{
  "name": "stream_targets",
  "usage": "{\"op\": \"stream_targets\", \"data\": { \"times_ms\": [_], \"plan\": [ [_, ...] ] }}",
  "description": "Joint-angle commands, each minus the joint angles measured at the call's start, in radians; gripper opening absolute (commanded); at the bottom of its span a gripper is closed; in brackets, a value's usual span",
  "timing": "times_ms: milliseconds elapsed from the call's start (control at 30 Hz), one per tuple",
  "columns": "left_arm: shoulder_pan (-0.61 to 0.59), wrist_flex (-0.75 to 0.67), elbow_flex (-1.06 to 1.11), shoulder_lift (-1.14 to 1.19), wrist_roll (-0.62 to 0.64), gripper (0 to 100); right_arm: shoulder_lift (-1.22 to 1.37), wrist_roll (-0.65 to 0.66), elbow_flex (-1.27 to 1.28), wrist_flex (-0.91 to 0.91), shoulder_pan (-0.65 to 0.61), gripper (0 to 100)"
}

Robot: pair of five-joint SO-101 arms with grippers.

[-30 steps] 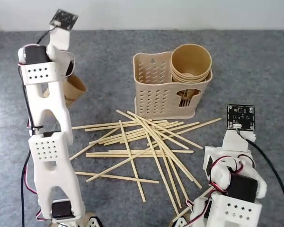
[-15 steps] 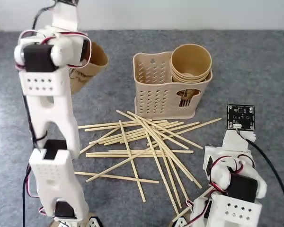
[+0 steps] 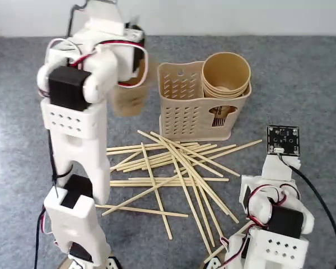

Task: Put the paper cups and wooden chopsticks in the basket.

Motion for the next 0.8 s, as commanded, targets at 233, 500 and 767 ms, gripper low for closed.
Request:
{"op": "stream_targets", "data": {
  "times_ms": [233,500,767],
  "plan": [
    [0.017,-0.071,-0.01,-0.054,0.048,4,-0.012,-0.009,-0.008,-0.016,0.004,0.8],
    [-0.287,0.109,-0.016,-0.063,-0.077,5,-0.012,-0.008,-0.008,-0.018,0.004,0.8],
    [-0.666,0.117,0.047,-0.054,-0.364,5,-0.012,-0.008,-0.006,-0.019,0.004,0.8]
  ]
}}
